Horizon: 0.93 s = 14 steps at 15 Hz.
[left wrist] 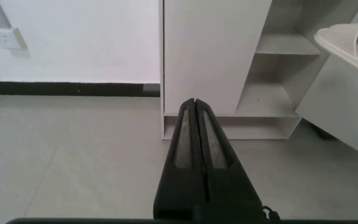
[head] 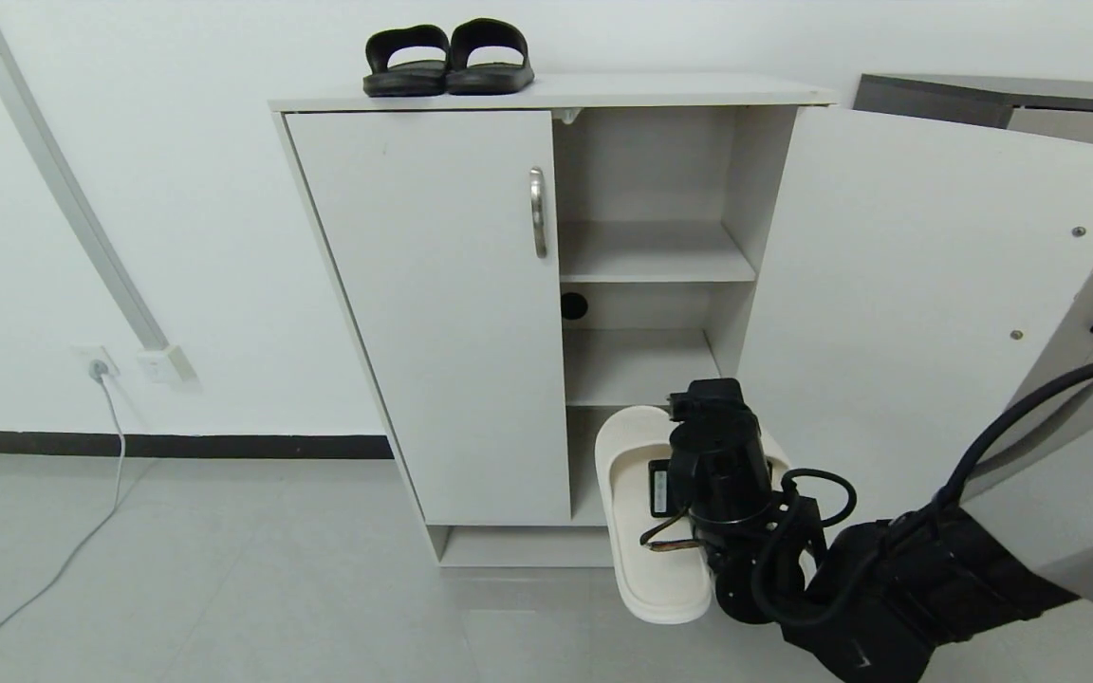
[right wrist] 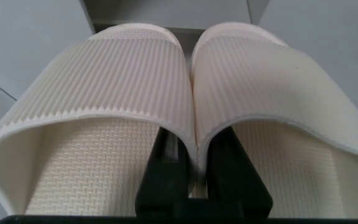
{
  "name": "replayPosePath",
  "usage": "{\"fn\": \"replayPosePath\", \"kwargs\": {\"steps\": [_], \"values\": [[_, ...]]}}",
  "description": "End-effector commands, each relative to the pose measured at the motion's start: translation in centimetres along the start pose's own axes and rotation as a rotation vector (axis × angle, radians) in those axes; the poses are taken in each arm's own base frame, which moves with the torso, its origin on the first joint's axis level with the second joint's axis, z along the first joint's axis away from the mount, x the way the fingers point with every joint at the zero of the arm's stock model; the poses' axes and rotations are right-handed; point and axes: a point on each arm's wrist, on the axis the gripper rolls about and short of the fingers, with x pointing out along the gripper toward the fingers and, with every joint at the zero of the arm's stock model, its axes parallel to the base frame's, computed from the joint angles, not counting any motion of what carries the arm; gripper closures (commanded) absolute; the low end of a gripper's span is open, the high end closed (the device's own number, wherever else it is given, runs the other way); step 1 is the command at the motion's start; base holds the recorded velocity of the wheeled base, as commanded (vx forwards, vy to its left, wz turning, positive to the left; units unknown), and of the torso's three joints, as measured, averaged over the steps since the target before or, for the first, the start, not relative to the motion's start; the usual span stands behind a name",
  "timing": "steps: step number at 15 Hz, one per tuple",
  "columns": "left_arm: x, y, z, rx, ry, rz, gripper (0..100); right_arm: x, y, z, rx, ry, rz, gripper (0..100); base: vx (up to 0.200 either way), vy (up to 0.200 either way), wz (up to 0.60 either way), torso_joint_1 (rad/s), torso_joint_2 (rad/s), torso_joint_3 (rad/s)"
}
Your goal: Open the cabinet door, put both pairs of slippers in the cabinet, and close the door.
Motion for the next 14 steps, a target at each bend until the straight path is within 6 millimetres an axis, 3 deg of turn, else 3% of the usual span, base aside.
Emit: {"fn": "replayPosePath", "kwargs": {"steps": [1,14], "values": [[0.03,0.00,0.01,0.001,0.003,0.001,100,0.72,0.50,-1.44,-0.018,0.013,0.002,100,0.000,0.000,0.00,0.000,0.00,0.000],[0.04,-0.03,0.00,0.004,0.006,-0.011,100,1.05,1.13,-1.78,-0.024,0.013,0.022,100,0.000,0.000,0.00,0.000,0.00,-0.005]]}}
